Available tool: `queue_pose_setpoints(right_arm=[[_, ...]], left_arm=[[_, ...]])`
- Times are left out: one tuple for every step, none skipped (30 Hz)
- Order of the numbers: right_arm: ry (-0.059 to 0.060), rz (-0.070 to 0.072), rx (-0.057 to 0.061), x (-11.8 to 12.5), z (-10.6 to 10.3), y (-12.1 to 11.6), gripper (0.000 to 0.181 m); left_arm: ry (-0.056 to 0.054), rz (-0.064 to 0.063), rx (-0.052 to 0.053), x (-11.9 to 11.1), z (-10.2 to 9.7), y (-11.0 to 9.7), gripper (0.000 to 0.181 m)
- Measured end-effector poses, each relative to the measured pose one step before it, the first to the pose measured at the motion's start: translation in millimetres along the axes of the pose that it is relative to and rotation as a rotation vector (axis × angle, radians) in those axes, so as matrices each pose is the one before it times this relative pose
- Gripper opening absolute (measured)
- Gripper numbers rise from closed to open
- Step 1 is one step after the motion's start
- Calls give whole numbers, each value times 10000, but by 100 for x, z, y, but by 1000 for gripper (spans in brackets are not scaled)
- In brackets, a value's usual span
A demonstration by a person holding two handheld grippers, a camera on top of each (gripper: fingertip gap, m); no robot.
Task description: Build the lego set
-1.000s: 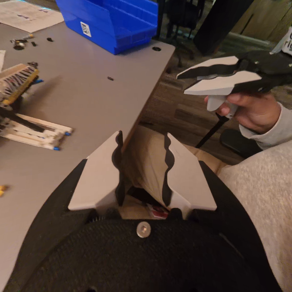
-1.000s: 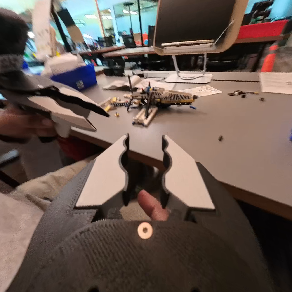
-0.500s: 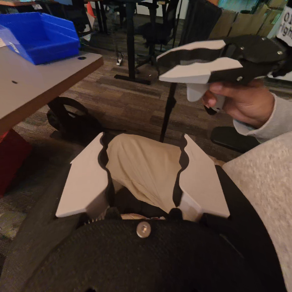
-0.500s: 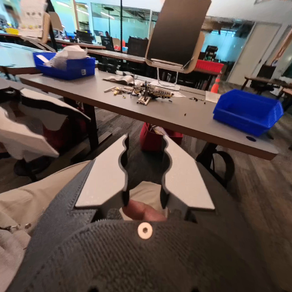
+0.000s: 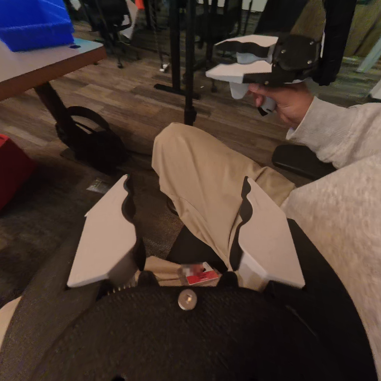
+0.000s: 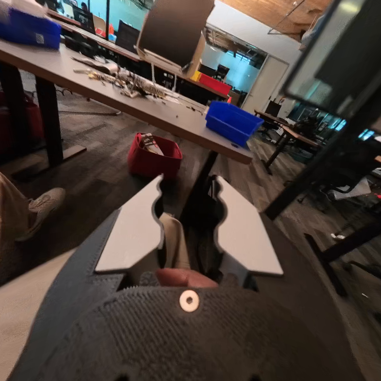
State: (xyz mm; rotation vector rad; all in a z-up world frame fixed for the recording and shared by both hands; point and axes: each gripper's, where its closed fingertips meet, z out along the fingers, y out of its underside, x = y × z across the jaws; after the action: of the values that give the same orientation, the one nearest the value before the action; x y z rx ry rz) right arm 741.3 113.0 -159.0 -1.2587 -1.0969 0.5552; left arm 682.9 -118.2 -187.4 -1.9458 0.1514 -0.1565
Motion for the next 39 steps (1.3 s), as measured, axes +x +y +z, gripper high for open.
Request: queue_pose_setpoints(right_arm=[[-179,208,-12,1056,-239,1792,63],[-76,323,-184,1172,-23,2137,81],[76,420,-430,1448,74,2446,92],[228,564,-505,1660,93,2420,92],[246,741,-421,1624,92,1954,93],[36,816,-375,1305,-130,1232,92],[-128,691,-362,1011,-383,577,89],[-109,461,-82,865,-534,-2,81],[-37,152,266,735,-412,-364,71],[51,-217,77,532,-146,5,62],[195,-496,-471,441,8,839,58],[374,-623,-734,520,-116,1407,60],[530,-635,-630,685,-346,1569,63],[697,-539,-526,1047,-709,1775,65],[806,-261,-506,1456,-1123,2211,65],[675,203,-477,1545,-1468,2650,67],[399,699,-395,1520,-1657,2858,73],[232,1024,-318,1681,-1762,2668,75],[227,1090,-297,1954,-1790,2249,71],[319,1016,-259,2217,-1744,1943,67],[430,825,-148,2281,-1605,1750,63],[602,593,-55,2389,-1397,1652,59],[767,493,-148,2545,-1005,1754,52],[720,470,-548,2335,-438,2252,46],[413,425,-1104,1717,178,2921,40],[-6,442,-1155,909,617,2874,39],[-266,459,-785,474,751,2126,34],[-242,352,-711,572,389,1383,27],[15,377,-356,965,-219,451,19],[214,482,477,1163,-426,-240,12],[335,317,458,1437,-194,348,5],[434,227,-155,1745,75,1340,0],[318,457,-115,1486,231,1406,0],[166,616,109,919,390,1447,0],[136,408,-235,514,495,2108,0],[153,-9,-579,375,346,2172,0],[126,-235,-303,224,5,1144,0],[18,-280,-4,116,-270,142,0],[-113,-339,-109,207,-406,-461,0]], left_arm=[[-244,73,-70,144,8,341,104],[-295,100,-173,-118,112,407,104],[-286,105,-239,-209,266,456,103],[-135,164,-284,-106,584,324,103],[-5,271,-348,52,869,309,101],[65,471,-478,165,1246,225,95],[37,727,-537,227,1527,175,89],[58,850,-428,372,1846,-203,87],[259,857,-295,736,1983,-626,88],[354,770,-170,724,2101,-1119,88],[305,509,88,532,1883,-1625,87],[500,289,293,563,1968,-1984,85],[645,121,361,651,1850,-2023,83],[651,38,303,580,1882,-1881,81],[557,49,261,450,1937,-1735,78],[496,139,196,414,1993,-1545,76],[435,198,149,360,2049,-1370,73],[466,226,157,435,2081,-1255,71],[466,199,185,398,2107,-1155,63],[532,111,234,432,2143,-1158,52],[631,42,244,449,2128,-1255,47],[654,-18,94,334,2094,-1282,47],[708,-14,-45,233,2080,-1274,50],[634,-69,-77,-112,2102,-1255,53],[485,-119,-117,-532,2086,-1165,54],[364,-165,-181,-871,2237,-1155,54],[276,-189,-195,-1041,2158,-1324,50],[355,-123,-226,-711,2192,-1501,33],[563,46,-111,-271,1991,-1919,0],[193,73,43,-427,2178,-2195,0],[-106,40,-194,-664,2105,-1861,0],[4,-90,-221,-223,2036,-1778,0],[102,-84,-264,294,1946,-1962,0],[-4,69,-311,61,1701,-1533,0],[-224,234,-328,-198,1597,-1540,0],[-504,315,-223,-735,1335,-1378,0],[-443,352,-159,-690,1359,-1386,0],[-237,81,-229,-586,1148,-1085,0],[-104,-303,-315,-636,906,-838,0]])
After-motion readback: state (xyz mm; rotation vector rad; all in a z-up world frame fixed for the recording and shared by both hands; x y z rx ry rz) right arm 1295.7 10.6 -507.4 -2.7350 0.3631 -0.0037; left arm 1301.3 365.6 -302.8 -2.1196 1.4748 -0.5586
